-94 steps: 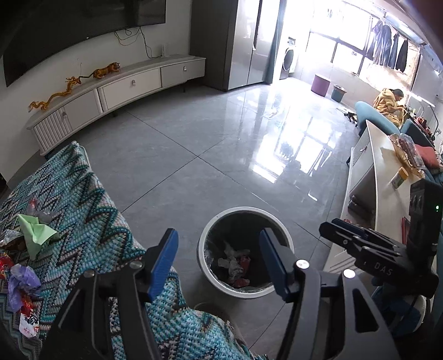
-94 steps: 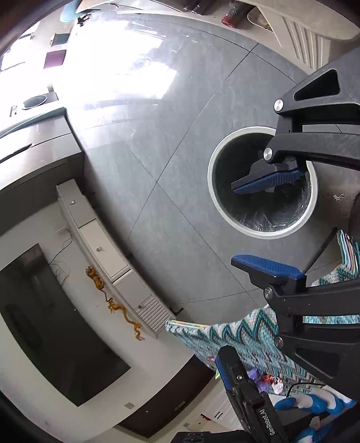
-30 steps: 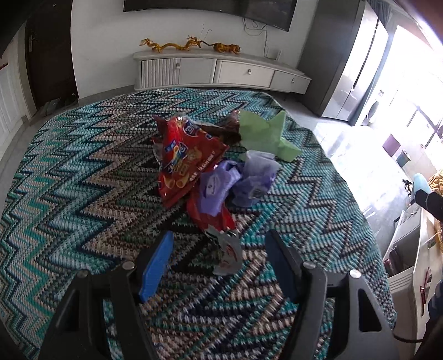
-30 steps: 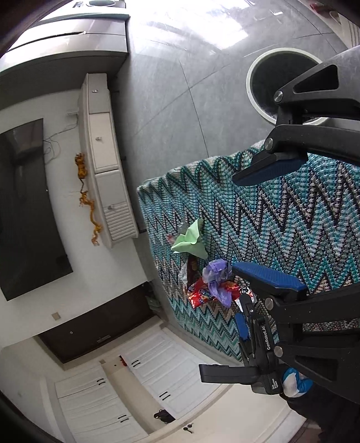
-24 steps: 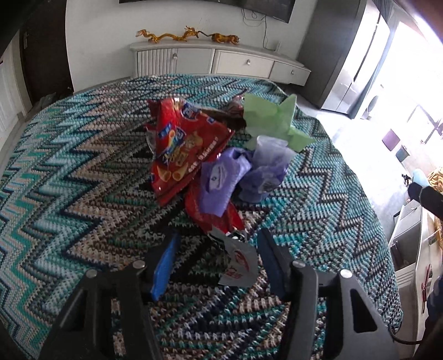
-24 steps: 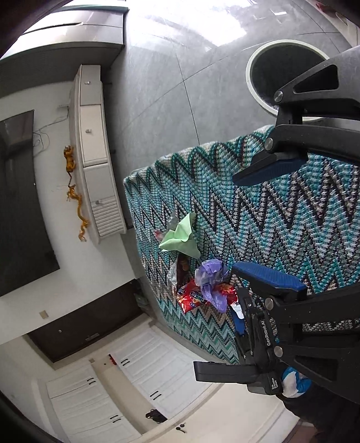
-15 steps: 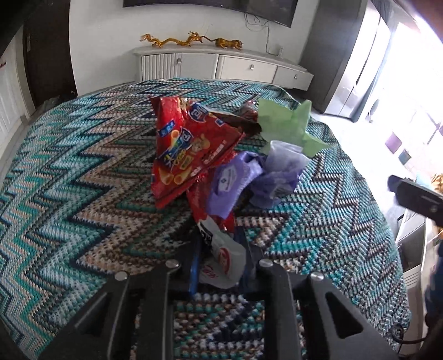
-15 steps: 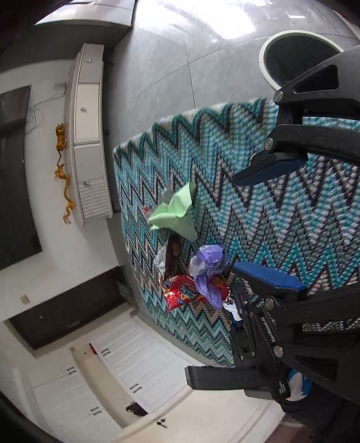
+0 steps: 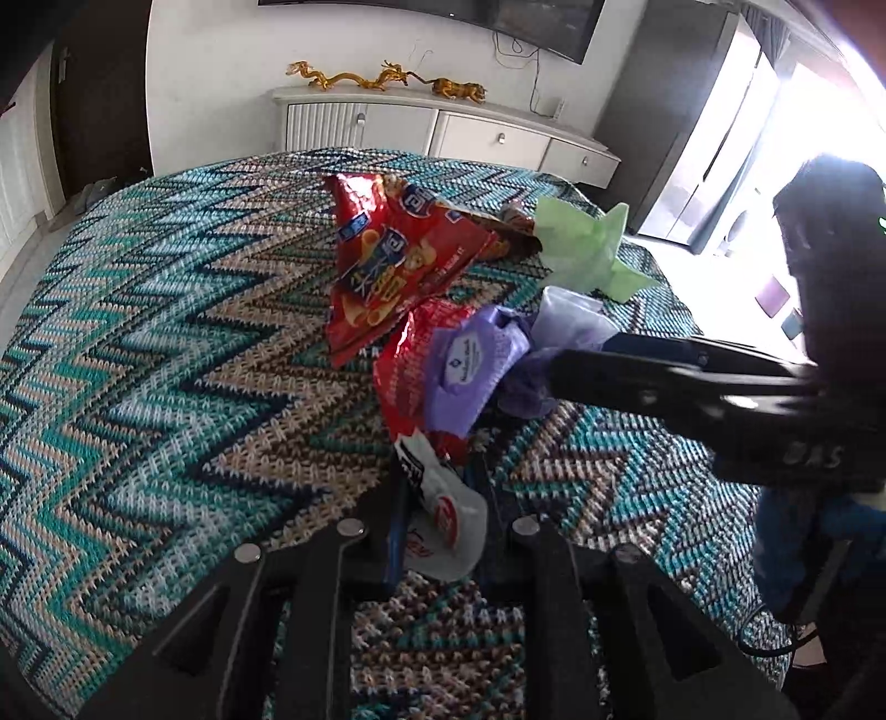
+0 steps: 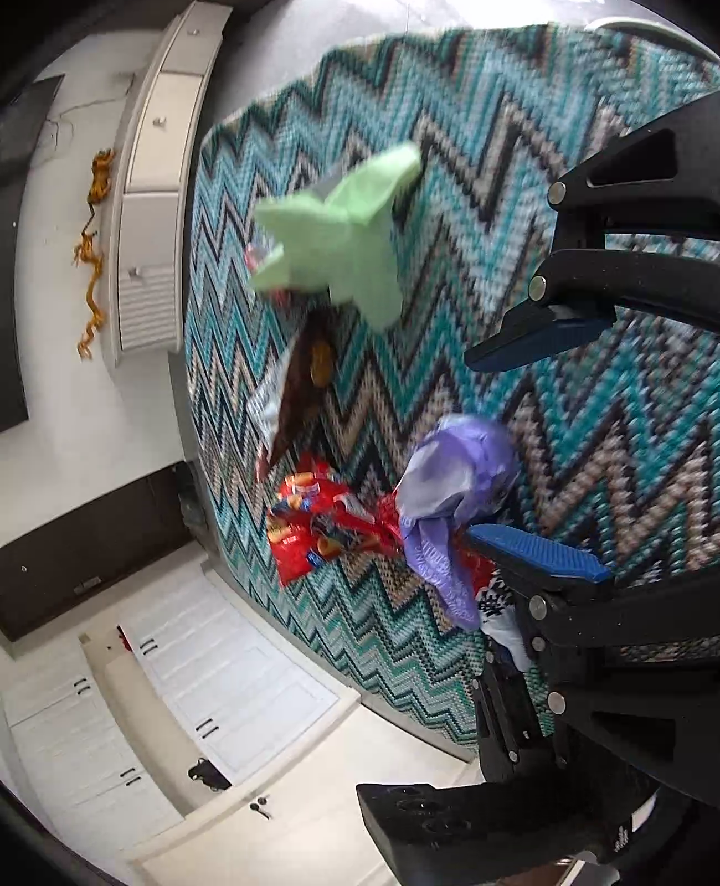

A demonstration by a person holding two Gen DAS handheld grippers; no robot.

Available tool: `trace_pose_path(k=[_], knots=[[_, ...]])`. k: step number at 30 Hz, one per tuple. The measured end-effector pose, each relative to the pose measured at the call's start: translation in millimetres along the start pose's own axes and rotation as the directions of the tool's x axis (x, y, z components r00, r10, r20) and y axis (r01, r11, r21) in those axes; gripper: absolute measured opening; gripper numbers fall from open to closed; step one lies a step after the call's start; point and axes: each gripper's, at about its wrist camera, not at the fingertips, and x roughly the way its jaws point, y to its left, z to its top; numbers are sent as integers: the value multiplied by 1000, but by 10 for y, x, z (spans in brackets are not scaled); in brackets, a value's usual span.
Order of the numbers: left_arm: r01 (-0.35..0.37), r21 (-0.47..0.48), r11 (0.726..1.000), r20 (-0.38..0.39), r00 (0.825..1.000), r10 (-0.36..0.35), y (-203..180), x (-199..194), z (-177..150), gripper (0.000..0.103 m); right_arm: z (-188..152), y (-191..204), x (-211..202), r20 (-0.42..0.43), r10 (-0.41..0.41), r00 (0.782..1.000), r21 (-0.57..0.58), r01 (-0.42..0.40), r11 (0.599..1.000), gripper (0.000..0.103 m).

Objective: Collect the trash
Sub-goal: 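Grasp the white printed wrapper with the left tool while the right tool grasps the purple bag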

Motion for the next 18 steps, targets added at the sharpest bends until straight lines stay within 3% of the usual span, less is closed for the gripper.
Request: trace_pose_path(k=[3,5,8,18], knots=[[0,12,1000,-1,1000,0,-9,-14,-11,18,33,-13,91,-2,31,1000,17,-31,999,54],[0,8,1000,0,1000,0,-2,-44,-34,18,42,1,121,-1,52,999,11,-52,999,38],[-5,0,1000,2,1000,5,1,-49,-44,18,24,12,55,12,52,999,4,-52,999,32],[-9,5,1000,56,998,9,-66,-403,-141,18,-224,-58,-742,119,22,993,75,-31,997,31]])
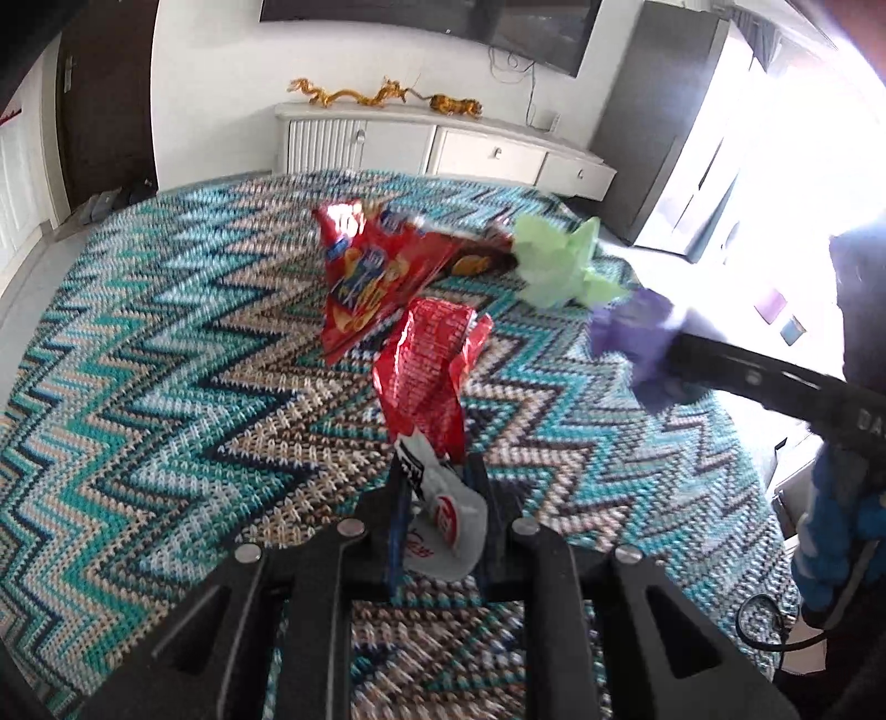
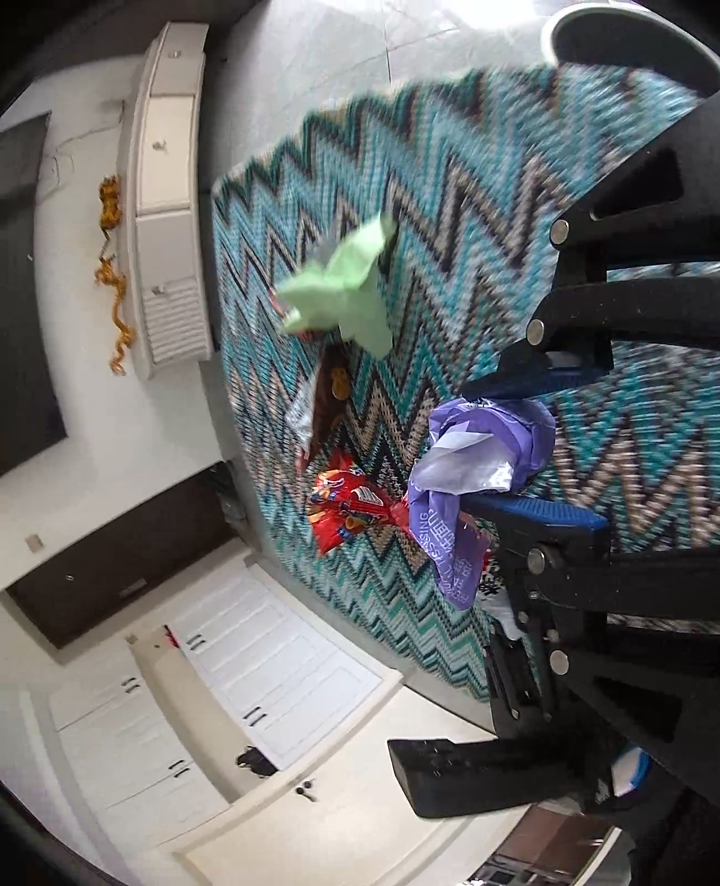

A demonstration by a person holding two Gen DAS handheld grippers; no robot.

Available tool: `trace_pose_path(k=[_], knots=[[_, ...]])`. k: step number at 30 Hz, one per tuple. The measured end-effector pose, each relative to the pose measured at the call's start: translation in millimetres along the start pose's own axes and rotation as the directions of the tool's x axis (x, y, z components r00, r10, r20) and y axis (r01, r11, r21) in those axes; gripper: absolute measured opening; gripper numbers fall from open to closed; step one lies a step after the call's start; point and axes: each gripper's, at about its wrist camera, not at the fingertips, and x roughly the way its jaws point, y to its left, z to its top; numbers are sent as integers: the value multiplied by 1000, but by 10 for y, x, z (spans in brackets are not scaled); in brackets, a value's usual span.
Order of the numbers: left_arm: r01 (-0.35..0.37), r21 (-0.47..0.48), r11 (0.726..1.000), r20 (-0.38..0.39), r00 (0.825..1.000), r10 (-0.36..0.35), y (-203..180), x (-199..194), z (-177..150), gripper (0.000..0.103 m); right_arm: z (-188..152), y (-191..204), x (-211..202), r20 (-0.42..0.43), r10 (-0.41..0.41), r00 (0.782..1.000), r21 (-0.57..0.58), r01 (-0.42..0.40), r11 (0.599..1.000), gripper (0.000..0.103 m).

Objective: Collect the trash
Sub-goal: 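Grasp the white printed wrapper with the left tool while the right tool grasps the purple bag, then carry both items over the bin and open both tools to drop them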

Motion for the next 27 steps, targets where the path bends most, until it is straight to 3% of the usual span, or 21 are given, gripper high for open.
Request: trace_pose_path(k=[10,17,27], knots=[[-5,23,1000,83,997,3,-202,-554,-85,17,-362,-66,-1105,152,-91,984,62,83,995,31],[-5,54,999,141,990,-3,-438,-870,-44,18,-607,-137,-1743,253,-157,955,107,133,985,31],[13,181,983,196,979,-49,-1165,-1135,56,17,-903,-338,-2365,352,-233,906,179,179,967,31]])
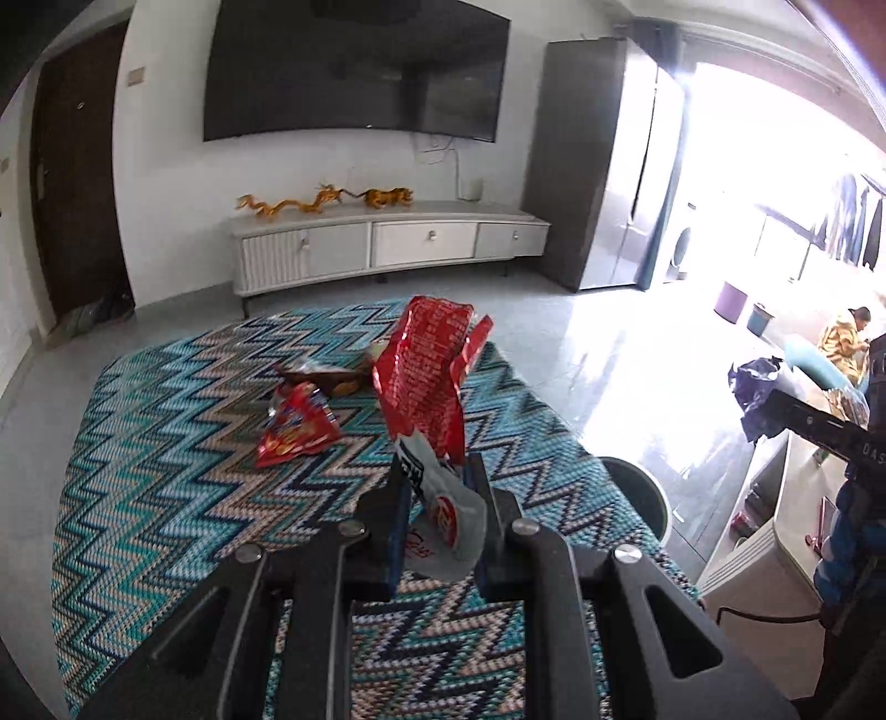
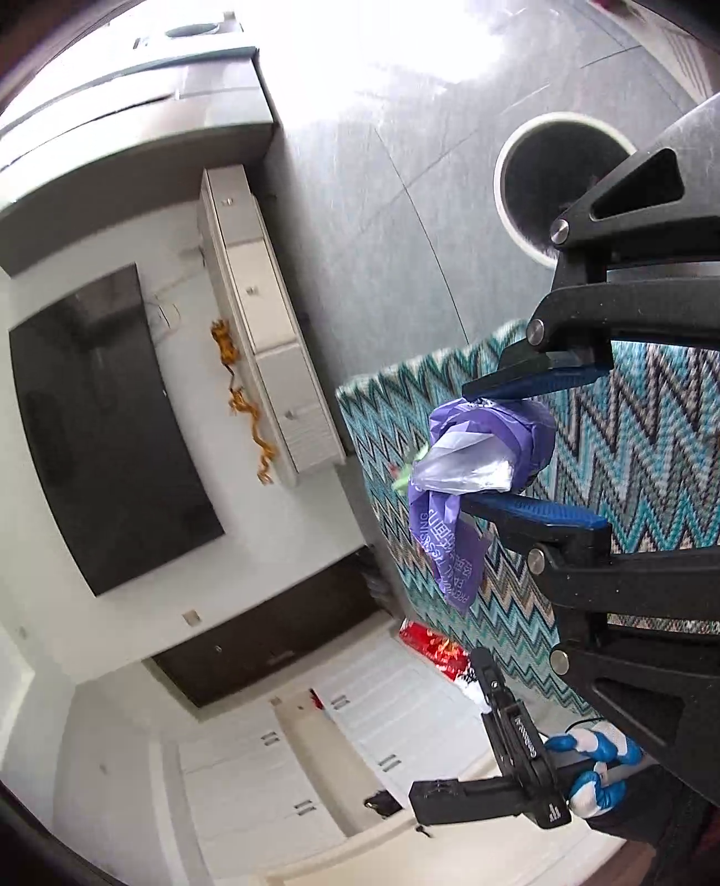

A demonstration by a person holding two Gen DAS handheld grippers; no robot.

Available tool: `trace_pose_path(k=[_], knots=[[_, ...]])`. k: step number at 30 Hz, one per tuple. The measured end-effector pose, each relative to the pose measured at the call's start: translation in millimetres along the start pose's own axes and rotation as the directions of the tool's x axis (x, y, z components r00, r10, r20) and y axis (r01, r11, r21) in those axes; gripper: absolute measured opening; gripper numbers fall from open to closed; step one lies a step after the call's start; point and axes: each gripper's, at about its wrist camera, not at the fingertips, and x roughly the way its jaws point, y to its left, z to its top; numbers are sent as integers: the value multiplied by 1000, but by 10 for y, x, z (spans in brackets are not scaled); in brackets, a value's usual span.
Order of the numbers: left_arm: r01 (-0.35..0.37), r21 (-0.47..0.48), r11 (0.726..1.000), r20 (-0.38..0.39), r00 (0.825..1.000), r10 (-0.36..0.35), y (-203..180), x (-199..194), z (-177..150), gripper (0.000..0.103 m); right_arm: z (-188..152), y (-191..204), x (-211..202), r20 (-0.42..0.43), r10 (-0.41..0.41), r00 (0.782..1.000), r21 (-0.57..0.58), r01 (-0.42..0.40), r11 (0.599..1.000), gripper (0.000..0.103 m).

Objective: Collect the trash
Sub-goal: 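Carry both items over the bin and open both tools to drop them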

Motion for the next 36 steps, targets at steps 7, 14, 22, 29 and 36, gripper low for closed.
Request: trace_pose_path(k=[7,14,22,29,36], knots=[[49,86,995,-14,999,-48,-485,140,167,17,-40,-275,-329,52,-75,996,39,73,997,31],[123,177,976,-61,992,-114,-1050,449,321,17,-93,-669,-451,65,-147,987,109,140,984,31],[208,253,945,-172,971,-168,-1666,1104,414,18,-202,-1253,-346,12,-215,977,211,207,955,31],[277,275,921,-303,934,-190,-2115,1809,384,18,-325,-1800,-29,-80,-240,968,289,253,923,33],[345,243,907,-412,883,-226,-2412,2428,289,19,-439,-2205,307,-169,-247,954,335,291,896,36]])
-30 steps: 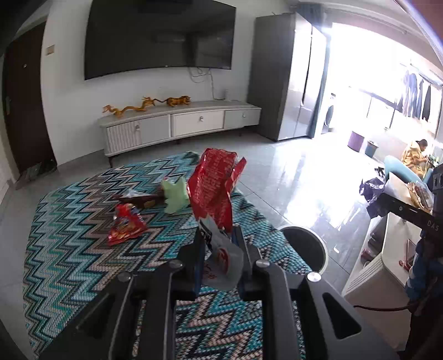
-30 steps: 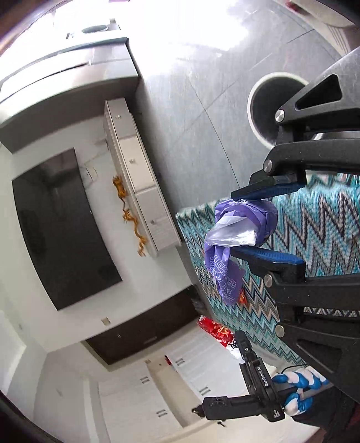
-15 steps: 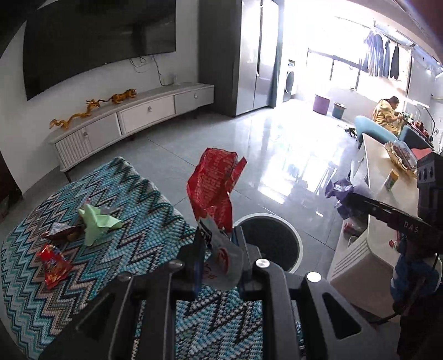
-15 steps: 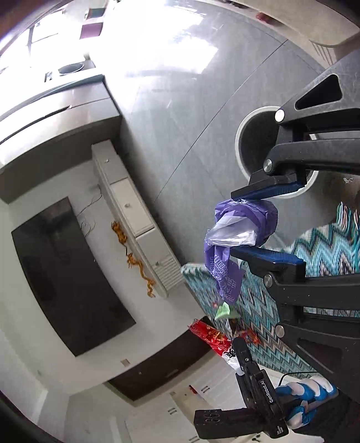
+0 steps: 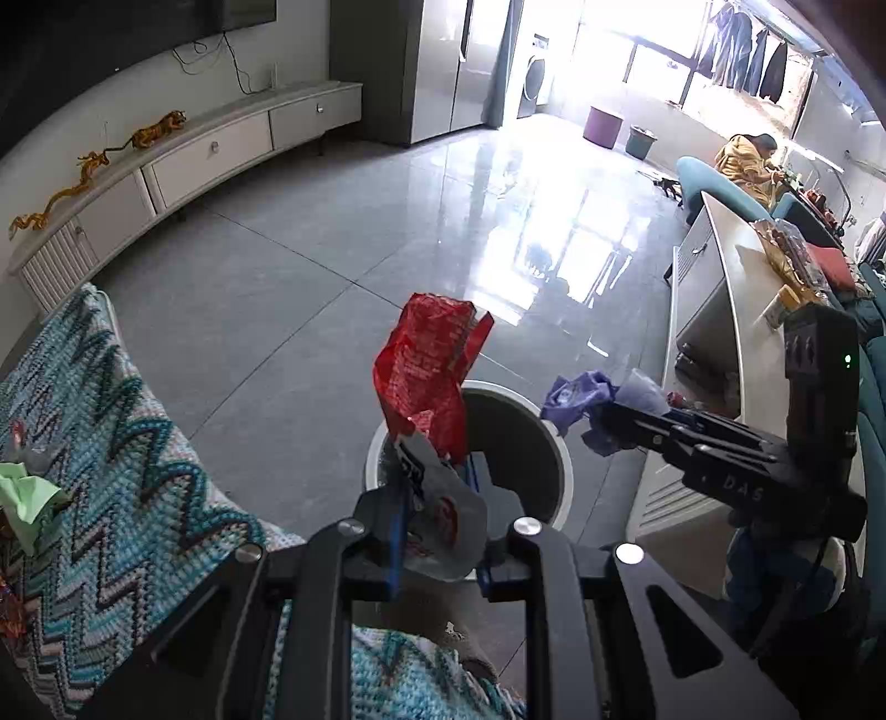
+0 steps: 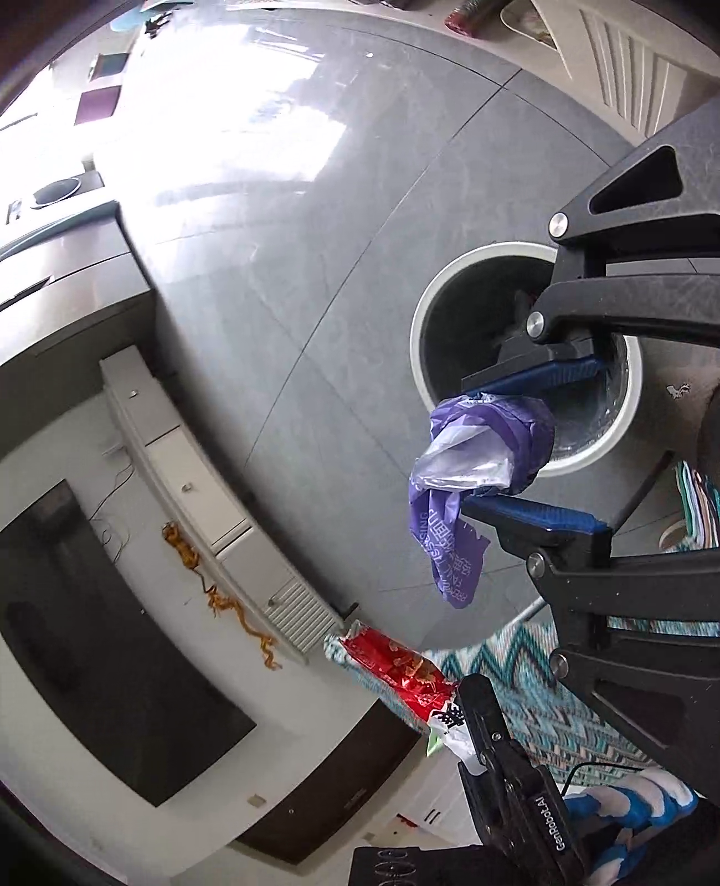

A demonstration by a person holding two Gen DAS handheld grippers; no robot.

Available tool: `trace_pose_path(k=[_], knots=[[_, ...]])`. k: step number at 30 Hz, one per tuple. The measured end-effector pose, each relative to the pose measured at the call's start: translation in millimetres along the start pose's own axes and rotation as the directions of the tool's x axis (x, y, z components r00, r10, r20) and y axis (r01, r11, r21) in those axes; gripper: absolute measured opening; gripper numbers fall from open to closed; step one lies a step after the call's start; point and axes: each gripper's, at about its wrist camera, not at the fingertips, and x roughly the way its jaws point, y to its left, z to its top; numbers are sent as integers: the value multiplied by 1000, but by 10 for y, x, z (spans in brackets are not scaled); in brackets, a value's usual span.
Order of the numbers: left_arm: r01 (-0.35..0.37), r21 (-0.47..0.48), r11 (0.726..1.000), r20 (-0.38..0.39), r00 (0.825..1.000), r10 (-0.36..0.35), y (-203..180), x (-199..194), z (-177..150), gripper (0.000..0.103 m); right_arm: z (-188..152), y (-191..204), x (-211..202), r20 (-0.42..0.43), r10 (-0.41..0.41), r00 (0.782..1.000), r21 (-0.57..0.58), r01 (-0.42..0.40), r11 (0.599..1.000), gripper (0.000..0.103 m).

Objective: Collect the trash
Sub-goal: 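Carry both items over the bin and open both tools to drop them, then move both tools back over the remaining trash on the rug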

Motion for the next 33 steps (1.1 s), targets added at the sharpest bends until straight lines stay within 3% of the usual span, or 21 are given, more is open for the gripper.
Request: trace_pose_path(k=[4,6,7,8,21,23,27,29,33], knots=[[70,-44,997,-40,997,-72,41,265,109,21,29,-119,207,-35,-25,999,20,26,999,42],[95,-67,993,-48,994,-99,74,347,143,33,37,-161,284,-46,-38,998,30,39,999,51],[104,-80,991,-46,993,-108,93,368,151,46,33,-175,303,-48,-42,998,36,44,998,53],[110,-88,990,-39,993,-114,111,373,160,54,29,-195,320,-49,-42,998,42,44,998,54],[116,-83,990,39,993,-113,106,-42,101,54,28,-122,54,-4,-40,999,42,41,998,54],[93,-80,992,58,994,-89,108,-149,89,54,22,-62,-39,15,-39,999,36,38,999,54],[-28,-76,997,126,991,37,114,-450,10,54,37,80,-244,51,-27,998,20,26,999,54],[-123,-80,989,167,977,135,139,-645,-54,54,41,173,-361,71,-18,997,4,18,1000,54],[-244,-122,962,228,936,267,241,-1023,-195,54,44,382,-560,109,7,994,-35,-3,999,55]])
